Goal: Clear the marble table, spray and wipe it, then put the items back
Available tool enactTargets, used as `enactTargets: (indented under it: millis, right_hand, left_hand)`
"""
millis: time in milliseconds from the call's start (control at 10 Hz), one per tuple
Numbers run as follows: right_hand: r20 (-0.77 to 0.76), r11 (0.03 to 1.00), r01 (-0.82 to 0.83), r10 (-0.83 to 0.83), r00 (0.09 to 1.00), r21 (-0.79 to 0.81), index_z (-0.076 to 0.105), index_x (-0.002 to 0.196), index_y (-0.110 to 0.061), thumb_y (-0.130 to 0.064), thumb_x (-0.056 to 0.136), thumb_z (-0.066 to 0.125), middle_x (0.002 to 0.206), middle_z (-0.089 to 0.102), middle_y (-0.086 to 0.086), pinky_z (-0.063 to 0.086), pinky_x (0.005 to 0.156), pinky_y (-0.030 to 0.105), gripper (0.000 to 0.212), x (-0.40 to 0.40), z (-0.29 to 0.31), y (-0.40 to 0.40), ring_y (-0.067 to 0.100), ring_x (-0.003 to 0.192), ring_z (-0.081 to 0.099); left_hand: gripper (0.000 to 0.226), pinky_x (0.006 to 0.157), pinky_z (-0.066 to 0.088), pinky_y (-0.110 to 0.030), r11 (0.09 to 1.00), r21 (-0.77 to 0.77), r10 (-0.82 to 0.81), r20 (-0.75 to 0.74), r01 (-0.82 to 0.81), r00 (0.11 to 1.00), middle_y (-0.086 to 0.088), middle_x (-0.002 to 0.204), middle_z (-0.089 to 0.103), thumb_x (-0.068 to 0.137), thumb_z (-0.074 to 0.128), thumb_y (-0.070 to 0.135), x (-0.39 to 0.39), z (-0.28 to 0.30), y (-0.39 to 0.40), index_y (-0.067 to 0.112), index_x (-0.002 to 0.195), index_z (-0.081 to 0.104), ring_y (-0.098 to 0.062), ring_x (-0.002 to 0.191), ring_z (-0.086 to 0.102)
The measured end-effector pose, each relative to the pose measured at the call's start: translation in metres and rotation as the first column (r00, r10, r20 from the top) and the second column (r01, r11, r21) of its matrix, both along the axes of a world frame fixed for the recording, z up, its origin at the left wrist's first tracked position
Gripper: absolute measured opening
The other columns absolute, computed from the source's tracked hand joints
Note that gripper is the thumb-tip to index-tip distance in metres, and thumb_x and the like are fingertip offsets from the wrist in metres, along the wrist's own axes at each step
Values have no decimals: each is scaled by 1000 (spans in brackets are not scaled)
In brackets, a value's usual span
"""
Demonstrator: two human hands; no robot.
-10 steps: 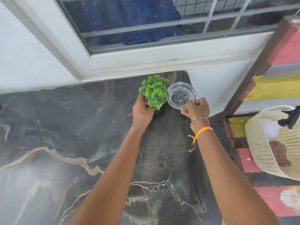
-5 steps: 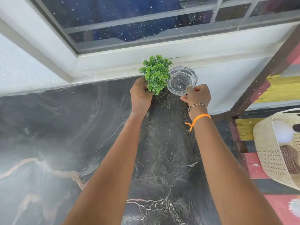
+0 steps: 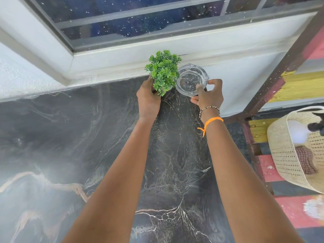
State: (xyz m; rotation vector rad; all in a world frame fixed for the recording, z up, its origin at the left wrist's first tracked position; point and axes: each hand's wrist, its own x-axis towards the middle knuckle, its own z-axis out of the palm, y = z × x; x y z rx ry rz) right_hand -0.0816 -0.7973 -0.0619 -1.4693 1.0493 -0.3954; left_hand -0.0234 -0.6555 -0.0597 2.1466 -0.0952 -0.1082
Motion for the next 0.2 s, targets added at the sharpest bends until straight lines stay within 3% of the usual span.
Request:
enactTargets:
  millis: [100, 200]
  right_hand:
    - [7, 999, -6, 6, 1000, 49, 45, 108, -13, -13, 87, 60, 74, 56, 2, 57, 49, 24, 26, -3, 4, 2, 11, 44, 59]
    - [47, 995, -9, 4, 999, 98, 41, 108, -13, -10, 87, 59, 79, 55, 2, 58, 58, 28, 28, -11, 6, 11, 17, 55, 62]
  left_hand:
    - [68, 83, 39, -2, 999, -25, -39, -5, 39, 999, -4, 132, 52, 80, 58, -10, -7, -1, 8, 9, 141, 35, -11, 104, 55]
    - [72, 85, 40, -9, 998, -49, 39, -64, -42, 997, 0, 133, 48, 83, 62, 0, -25, 1, 25, 17, 144, 28, -5, 100, 51]
